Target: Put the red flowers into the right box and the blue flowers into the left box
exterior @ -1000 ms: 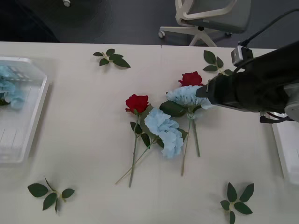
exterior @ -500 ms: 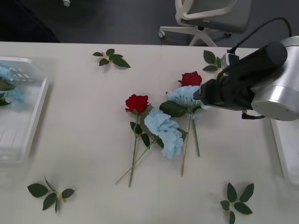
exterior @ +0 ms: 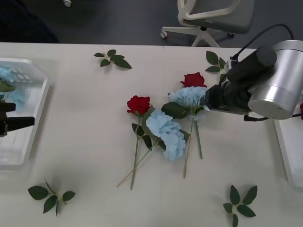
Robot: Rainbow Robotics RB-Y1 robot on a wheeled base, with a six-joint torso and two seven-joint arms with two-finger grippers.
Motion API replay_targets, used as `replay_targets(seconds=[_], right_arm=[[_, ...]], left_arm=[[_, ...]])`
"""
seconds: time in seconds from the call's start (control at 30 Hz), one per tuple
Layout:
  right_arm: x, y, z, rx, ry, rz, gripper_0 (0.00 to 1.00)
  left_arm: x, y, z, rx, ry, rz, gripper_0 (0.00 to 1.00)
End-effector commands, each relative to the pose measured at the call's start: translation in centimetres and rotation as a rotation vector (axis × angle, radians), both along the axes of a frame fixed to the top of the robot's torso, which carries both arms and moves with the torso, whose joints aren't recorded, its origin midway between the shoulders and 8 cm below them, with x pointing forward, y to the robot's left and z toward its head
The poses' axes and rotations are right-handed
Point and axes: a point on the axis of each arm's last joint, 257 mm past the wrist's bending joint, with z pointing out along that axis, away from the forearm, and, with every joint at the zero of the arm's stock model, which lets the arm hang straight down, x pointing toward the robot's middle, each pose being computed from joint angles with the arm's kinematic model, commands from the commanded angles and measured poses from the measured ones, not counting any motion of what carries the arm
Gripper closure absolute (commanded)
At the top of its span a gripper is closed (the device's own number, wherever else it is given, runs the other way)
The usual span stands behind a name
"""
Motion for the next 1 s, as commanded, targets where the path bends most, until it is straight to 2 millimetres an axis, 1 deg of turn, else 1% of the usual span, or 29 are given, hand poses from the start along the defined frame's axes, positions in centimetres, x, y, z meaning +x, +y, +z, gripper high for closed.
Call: replay_targets(seconds=[0.03,0.07,0.1,0.2,0.3,0.53,0.67,0.7,0.83,1.0], right_arm=[[1.3,1.9,1.2,0.020,-0.001,-0.023,0.00],[1.6,2.2,1.1,0.022,0.003,-0.023,0.00],[1.7,2.2,1.0,0.024,0.004,-0.025,0.00],[2.2,2.6,0.9,0.030,0.015,-0.031,0.00],[2.2,2.8,0.6,0.019,0.026,-0.027,0.00],[2.1,3.7,-0.5,-0.007,0.036,-0.003,0.00],[1.8,4.3,-1.6,-0.010,0.048,0.010,0.00],[1.7,4.5,-2.0,-0.015,0.053,0.011,0.00],[1.4,5.0,-3.4,-0.025,0.059,0.020,0.00],[1.6,6.0,-5.3,-0.003,0.054,0.029,0.00]], left_arm=[[0.5,-3.6,1.7,-0.063,0.028,0.034,0.00],[0.8,-4.6,1.7,-0.089,0.034,0.055,0.00],[0.9,-5.0,1.7,-0.098,0.035,0.065,0.00],[1.6,-7.8,1.6,-0.175,0.044,0.128,0.00],[2.1,-9.6,1.8,-0.227,0.075,0.190,0.00],[2.5,-12.7,1.3,-0.224,0.205,0.277,0.00],[3.2,-14.5,0.9,-0.217,0.271,0.336,0.00],[3.4,-15.2,0.5,-0.213,0.291,0.349,0.00],[4.1,-16.7,-0.4,-0.200,0.331,0.380,0.00],[5.7,-19.2,-2.4,-0.183,0.392,0.413,0.00]])
